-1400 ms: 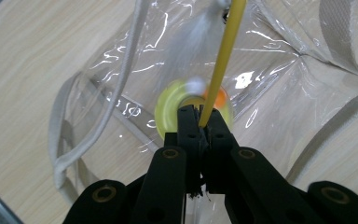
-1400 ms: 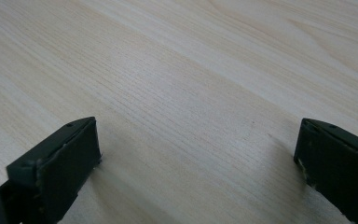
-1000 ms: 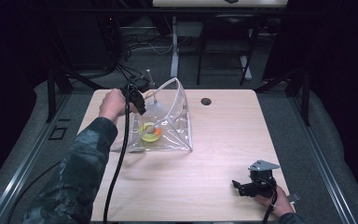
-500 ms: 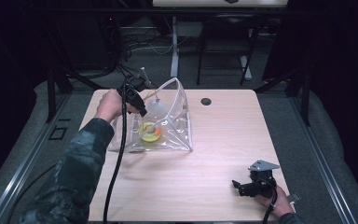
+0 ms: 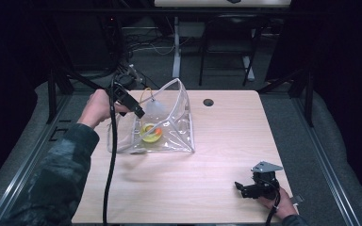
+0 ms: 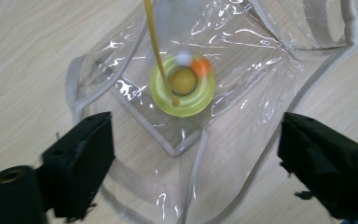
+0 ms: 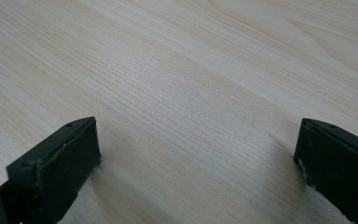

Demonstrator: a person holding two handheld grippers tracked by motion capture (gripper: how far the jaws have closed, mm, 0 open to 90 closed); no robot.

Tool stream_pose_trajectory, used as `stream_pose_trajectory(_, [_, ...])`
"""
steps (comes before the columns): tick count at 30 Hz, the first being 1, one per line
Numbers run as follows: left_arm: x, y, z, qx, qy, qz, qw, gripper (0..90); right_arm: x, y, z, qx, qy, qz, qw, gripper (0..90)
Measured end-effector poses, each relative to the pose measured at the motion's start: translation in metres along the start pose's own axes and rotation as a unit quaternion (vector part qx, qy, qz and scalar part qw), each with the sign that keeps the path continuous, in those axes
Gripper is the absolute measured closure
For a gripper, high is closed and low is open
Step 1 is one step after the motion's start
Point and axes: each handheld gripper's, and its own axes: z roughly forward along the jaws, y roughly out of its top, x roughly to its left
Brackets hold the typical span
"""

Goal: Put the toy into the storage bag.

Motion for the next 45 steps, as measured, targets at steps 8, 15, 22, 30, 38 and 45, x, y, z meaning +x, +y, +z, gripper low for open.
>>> stream_pose_trajectory(8, [-0.001,-0.021,-0.023,-0.046,0.001,-0.006,0.9989,0.0,0.000,0.000,0.000,0.000,0.000,0.000,1.0000,0.0])
stream_pose_trajectory(15, [-0.001,-0.048,-0.035,-0.082,0.014,-0.007,0.9965,0.0,0.000,0.000,0.000,0.000,-0.001,0.000,1.0000,0.0])
stream_pose_trajectory(22, [0.011,-0.081,-0.036,-0.109,0.024,-0.037,0.9931,0.0,0.000,0.000,0.000,0.000,-0.001,0.000,1.0000,0.0])
stream_pose_trajectory(30, [0.018,-0.121,-0.027,-0.125,0.041,-0.063,0.9893,0.0,0.000,0.000,0.000,0.000,-0.001,0.000,1.0000,0.0])
stream_pose_trajectory(38, [0.015,-0.162,-0.005,-0.130,0.061,-0.079,0.9865,0.0,0.000,0.000,0.000,-0.002,0.000,0.001,1.0000,0.0])
stream_pose_trajectory(45, [0.016,-0.186,0.014,-0.126,0.055,-0.098,0.9856,0.0,0.000,0.000,0.000,-0.002,0.000,0.002,1.0000,0.0])
